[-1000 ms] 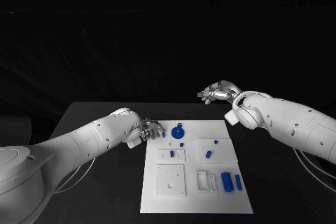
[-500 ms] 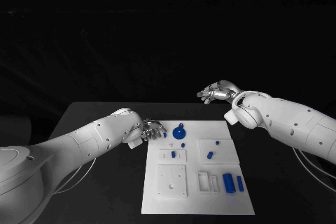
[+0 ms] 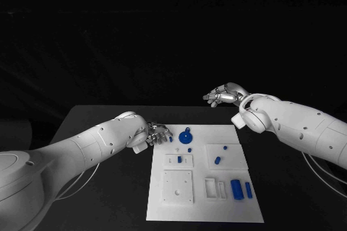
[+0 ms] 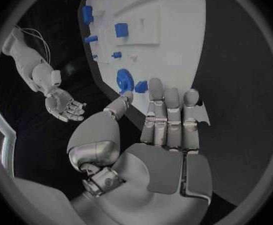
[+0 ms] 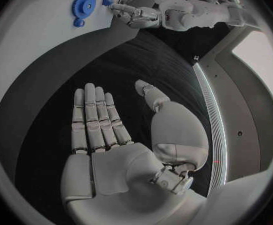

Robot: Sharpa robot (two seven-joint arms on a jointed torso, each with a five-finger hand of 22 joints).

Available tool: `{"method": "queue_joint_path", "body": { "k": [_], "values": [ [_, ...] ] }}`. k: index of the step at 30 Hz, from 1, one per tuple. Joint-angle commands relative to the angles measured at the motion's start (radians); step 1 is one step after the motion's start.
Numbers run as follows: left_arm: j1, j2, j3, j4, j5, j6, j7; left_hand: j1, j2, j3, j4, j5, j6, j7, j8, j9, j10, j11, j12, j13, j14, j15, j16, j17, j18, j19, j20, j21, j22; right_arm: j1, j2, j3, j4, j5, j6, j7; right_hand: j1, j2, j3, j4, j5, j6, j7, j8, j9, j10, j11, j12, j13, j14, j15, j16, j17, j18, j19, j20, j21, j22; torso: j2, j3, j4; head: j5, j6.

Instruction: Assemble the parts on the task board

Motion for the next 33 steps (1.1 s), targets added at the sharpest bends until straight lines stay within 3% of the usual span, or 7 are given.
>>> {"method": "queue_joint_path", "body": {
  "k": [1, 7, 19, 26, 33],
  "values": [
    [-0.002, 0.003, 0.0, 0.005, 0.002, -0.003, 0.007, 0.006, -0.007, 0.001, 0.005, -0.005, 0.004, -0.001, 0.006, 0.0, 0.009, -0.002, 0.006, 0.001, 0.008, -0.003, 0.005, -0.001, 0.02, 0.009, -0.088, 0.0, 0.002, 0.0, 0.0, 0.0, 0.001, -0.006, 0.014, 0.006, 0.0, 0.011, -0.002, -0.002, 0.004, -0.006, 0.006, 0.005, -0.001, -0.005, 0.002, 0.006, -0.001, -0.008, 0.002, 0.004, -0.001, 0.019, -0.001, 0.007, -0.006, 0.001, 0.0, -0.0002, 0.0011, 0.0, 0.001],
    [0.0, -0.008, 0.0, 0.007, -0.013, -0.006, 0.001, 0.01, -0.008, 0.003, 0.003, -0.005, 0.003, -0.002, 0.006, 0.0, 0.01, -0.003, 0.006, 0.002, 0.009, -0.004, 0.006, -0.001, 0.021, 0.011, -0.089, 0.0, 0.003, 0.0, -0.002, 0.0, 0.0, -0.006, 0.014, 0.006, 0.0, 0.01, -0.003, -0.002, 0.004, -0.006, 0.006, 0.005, -0.002, -0.005, 0.002, 0.006, -0.002, -0.008, 0.002, 0.004, -0.001, 0.019, -0.001, 0.007, -0.007, 0.001, -0.001, -0.0009, 0.0, -0.001, 0.002],
    [0.018, -0.034, 0.001, 0.051, -0.025, 0.013, -0.017, 0.015, -0.026, -0.001, 0.008, -0.005, 0.006, -0.007, 0.009, -0.004, 0.032, -0.009, 0.036, 0.02, 0.027, -0.018, 0.038, 0.012, 0.024, 0.032, -0.098, 0.014, 0.015, 0.0, -0.005, 0.0, -0.002, -0.006, 0.012, 0.006, 0.0, 0.01, -0.003, -0.003, 0.004, -0.006, 0.006, 0.005, -0.002, -0.005, 0.002, 0.007, -0.003, -0.008, 0.002, 0.004, -0.002, 0.019, -0.001, 0.007, -0.007, 0.001, -0.001, -0.0016, 0.0016, -0.003, 0.005],
    [0.026, -0.043, 0.001, 0.075, -0.043, 0.025, -0.029, 0.024, -0.027, -0.006, 0.012, -0.004, 0.007, -0.017, 0.011, -0.01, 0.052, -0.021, 0.138, 0.084, 0.053, -0.052, 0.12, 0.046, 0.033, 0.079, -0.121, 0.055, 0.035, 0.0, -0.004, 0.0, -0.002, -0.006, 0.013, 0.006, 0.001, 0.01, -0.003, -0.003, 0.004, -0.006, 0.006, 0.005, -0.002, -0.005, 0.002, 0.007, -0.003, -0.008, 0.002, 0.004, -0.002, 0.02, -0.001, 0.007, -0.007, 0.002, -0.001, -0.001, 0.0009, -0.002, 0.008],
    [0.026, -0.037, 0.001, 0.073, -0.067, 0.05, -0.039, 0.042, -0.005, -0.01, 0.005, -0.005, 0.01, -0.028, 0.015, -0.014, 0.063, -0.033, 0.246, 0.158, 0.102, -0.071, 0.182, 0.073, 0.052, 0.153, -0.15, 0.117, 0.038, 0.0, -0.004, 0.0, -0.002, -0.006, 0.013, 0.006, 0.001, 0.01, -0.003, -0.003, 0.004, -0.006, 0.006, 0.005, -0.002, -0.005, 0.002, 0.007, -0.003, -0.008, 0.002, 0.005, -0.002, 0.02, -0.001, 0.007, -0.007, 0.002, 0.0, -0.0013, -0.0005, -0.002, 0.009]
  ]
}}
